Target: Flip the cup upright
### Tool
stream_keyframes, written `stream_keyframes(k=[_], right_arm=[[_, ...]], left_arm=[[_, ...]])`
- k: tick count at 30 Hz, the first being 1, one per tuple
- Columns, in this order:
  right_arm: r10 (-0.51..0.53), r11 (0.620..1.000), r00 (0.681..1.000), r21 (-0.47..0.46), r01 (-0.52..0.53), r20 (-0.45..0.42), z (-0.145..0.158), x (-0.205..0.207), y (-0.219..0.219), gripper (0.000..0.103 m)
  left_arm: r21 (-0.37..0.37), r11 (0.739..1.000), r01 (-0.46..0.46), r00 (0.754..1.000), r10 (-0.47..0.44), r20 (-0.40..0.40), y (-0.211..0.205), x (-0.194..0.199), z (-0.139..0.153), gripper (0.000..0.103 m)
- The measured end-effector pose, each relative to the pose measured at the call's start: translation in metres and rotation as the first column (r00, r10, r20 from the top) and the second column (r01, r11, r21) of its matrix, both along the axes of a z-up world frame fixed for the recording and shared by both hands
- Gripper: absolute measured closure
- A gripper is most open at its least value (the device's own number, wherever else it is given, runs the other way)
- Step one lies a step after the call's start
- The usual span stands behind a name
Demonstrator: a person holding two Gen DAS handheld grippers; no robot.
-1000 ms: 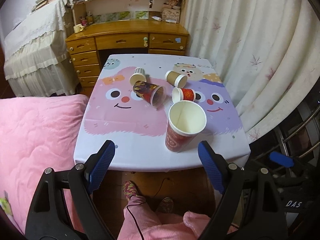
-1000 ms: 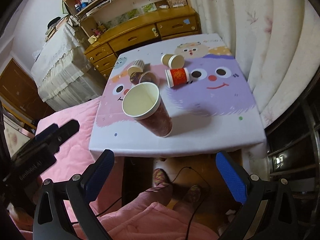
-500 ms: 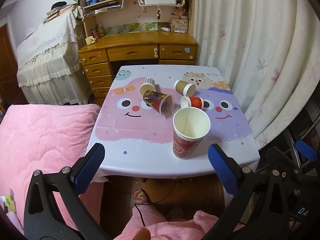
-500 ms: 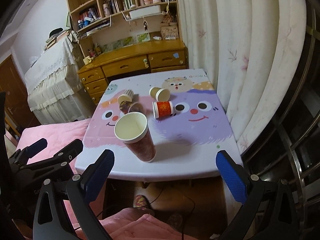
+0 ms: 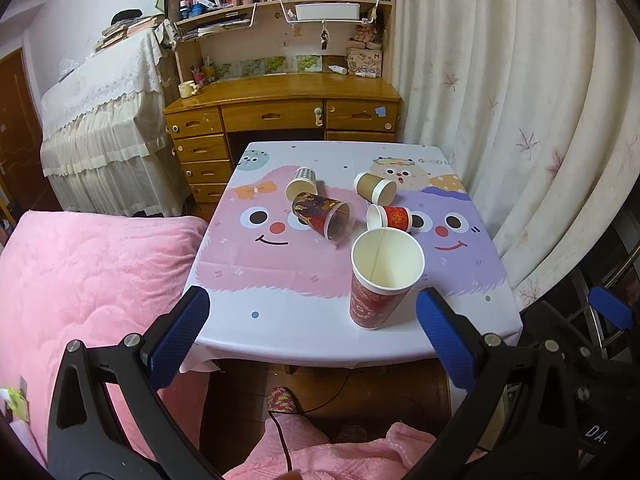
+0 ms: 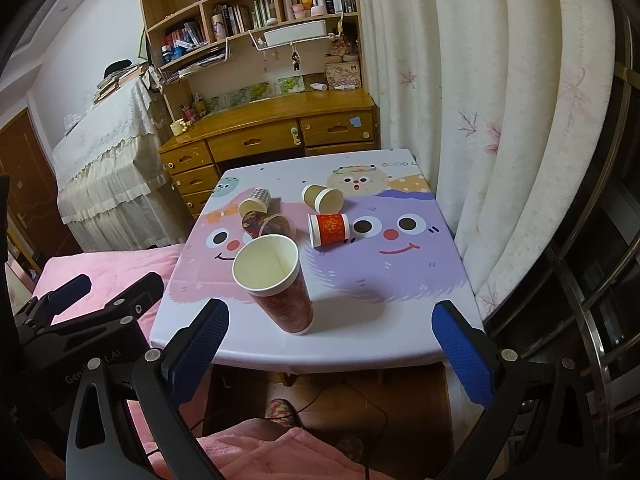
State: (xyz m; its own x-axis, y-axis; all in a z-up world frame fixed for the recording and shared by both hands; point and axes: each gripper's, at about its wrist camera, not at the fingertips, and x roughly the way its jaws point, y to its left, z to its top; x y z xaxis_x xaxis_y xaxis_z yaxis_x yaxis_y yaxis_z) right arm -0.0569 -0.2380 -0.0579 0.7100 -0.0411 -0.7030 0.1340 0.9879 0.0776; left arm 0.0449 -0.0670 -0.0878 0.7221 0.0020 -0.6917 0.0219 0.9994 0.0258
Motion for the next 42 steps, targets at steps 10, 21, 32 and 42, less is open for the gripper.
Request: stream_keyframes(k=[10,21,32,42], right_arm=[[-0.004,1.000,1.000,0.014,0.004,-0.010,-0.002,0.013,0.004,0.000],[-0.006,1.000,1.000,0.027,0.007,-0.018,-0.010,0.025,0.000,0.000],[-0.009,0.999,1.000,0.031,0.009,-0.025,-0.009,0.025,0.000,0.000],[-0.009,0.999,1.000,0.031,0.010,-0.029,-0.008,0.025,0.002,0.000]], left_arm=[[0.011,1.000,0.012,1.000,-0.012,-0.008,-0.003,0.006,-0.001,0.001],[0.018,0.999,0.032,0.999,-0.032,-0.021,0.000,0.012,-0.005,0.001],[0.017,0.999,0.033,0.999,-0.033,-0.022,-0.001,0.012,-0.005,0.001],[0.017,0.999,0.034,0.999,-0.034,-0.026,0.000,0.014,-0.003,0.001]])
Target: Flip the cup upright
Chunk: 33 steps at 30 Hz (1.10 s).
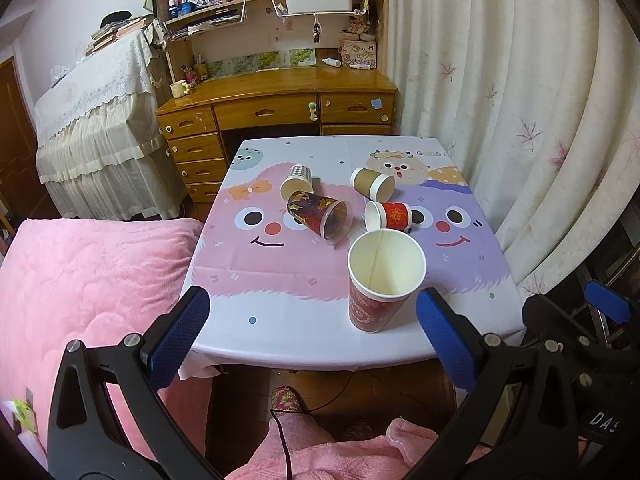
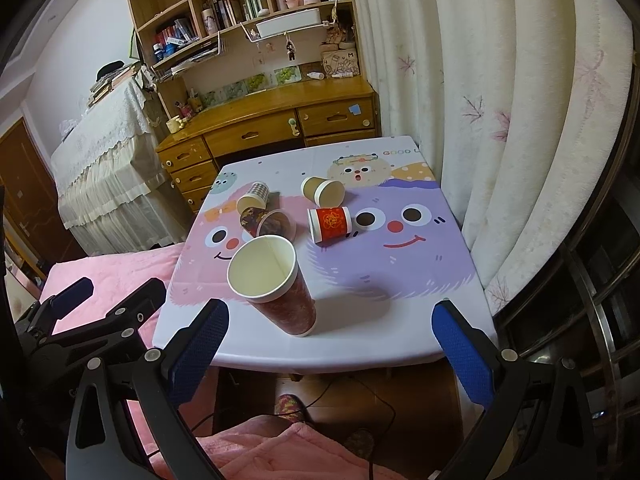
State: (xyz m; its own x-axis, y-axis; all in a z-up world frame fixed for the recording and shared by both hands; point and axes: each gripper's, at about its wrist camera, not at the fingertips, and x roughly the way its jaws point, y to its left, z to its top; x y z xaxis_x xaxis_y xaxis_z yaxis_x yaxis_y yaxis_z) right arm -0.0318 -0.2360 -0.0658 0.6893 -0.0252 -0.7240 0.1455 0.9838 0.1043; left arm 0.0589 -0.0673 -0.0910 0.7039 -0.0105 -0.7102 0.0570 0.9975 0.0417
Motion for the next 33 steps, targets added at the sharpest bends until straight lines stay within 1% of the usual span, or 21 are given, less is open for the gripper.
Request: stream_keyframes(k=[6,13,24,33], right_arm=[[-0.010,1.000,1.000,0.001,0.010,-0.002,0.000,0.001,0.000,0.000],[-0.015,1.000,1.000,0.012,0.015,-0.008,-0.003,-0.010,0.009,0.000],[-0.017,1.000,1.000,0.020,0.017,-0.012,-0.002,-0.011,0.008,0.000],[0.006,1.000,1.000,0.021,-0.006,-0.013,0.003,-0.025,0.031,0.000]], left_arm=[[0.000,1.000,-0.001,1.000,0.001,0.000,0.000,0.000,0.000,0.001],[0.002,1.000,0.000,1.000,0.000,-0.002,0.000,0.001,0.000,0.001],[0.003,1.000,0.000,1.000,0.000,-0.002,-0.001,0.000,0.001,0.001],[0.002,1.000,-0.004,1.000,0.004,-0.005,0.000,0.003,0.001,0.001]])
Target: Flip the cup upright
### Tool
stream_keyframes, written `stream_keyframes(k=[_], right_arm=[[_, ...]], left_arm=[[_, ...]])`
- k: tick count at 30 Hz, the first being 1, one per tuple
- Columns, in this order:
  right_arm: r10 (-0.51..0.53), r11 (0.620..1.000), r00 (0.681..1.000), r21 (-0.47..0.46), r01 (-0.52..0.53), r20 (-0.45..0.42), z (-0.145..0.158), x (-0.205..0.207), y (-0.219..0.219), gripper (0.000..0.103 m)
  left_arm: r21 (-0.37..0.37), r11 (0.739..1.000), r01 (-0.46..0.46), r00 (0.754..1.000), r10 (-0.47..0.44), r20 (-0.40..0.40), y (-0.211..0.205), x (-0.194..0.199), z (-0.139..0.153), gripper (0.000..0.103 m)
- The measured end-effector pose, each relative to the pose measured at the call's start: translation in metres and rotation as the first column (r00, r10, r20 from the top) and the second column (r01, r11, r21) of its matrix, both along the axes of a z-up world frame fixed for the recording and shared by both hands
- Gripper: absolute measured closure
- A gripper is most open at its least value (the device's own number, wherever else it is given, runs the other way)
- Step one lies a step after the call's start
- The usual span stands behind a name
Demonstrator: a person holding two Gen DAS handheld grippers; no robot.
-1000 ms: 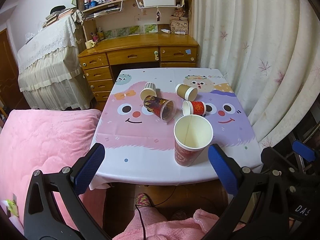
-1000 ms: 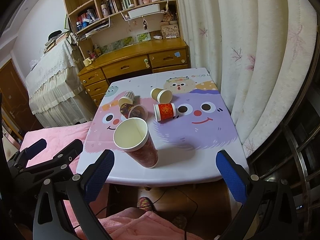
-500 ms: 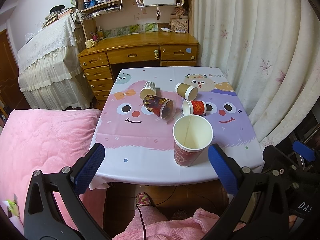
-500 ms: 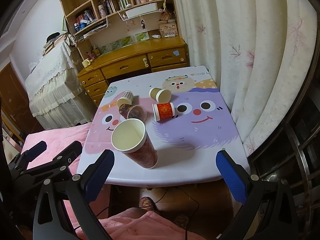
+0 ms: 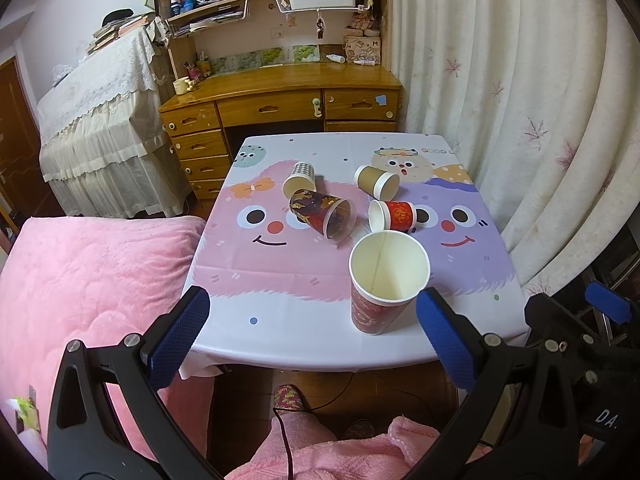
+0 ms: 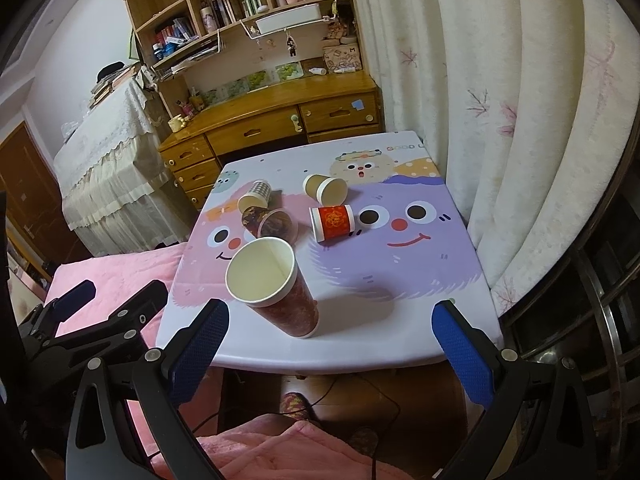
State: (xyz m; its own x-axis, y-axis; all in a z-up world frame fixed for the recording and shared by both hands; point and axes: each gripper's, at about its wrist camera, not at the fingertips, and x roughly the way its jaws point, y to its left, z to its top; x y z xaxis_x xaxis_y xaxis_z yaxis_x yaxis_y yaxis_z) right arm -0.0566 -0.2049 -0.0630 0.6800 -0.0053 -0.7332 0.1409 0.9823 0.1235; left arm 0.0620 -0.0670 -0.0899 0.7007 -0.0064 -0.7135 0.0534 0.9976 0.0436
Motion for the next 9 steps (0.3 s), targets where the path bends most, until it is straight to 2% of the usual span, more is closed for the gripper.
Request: stream_keyframes(k=[9], right_arm=[[0.017,0.999,1.000,0.032,-0.016,-0.020,-0.002,-0.016,0.029,0.000]], left_arm=[[0.002,1.000,-0.008,1.000,0.008,-0.001,0.003,0.002,-0.002,0.001]])
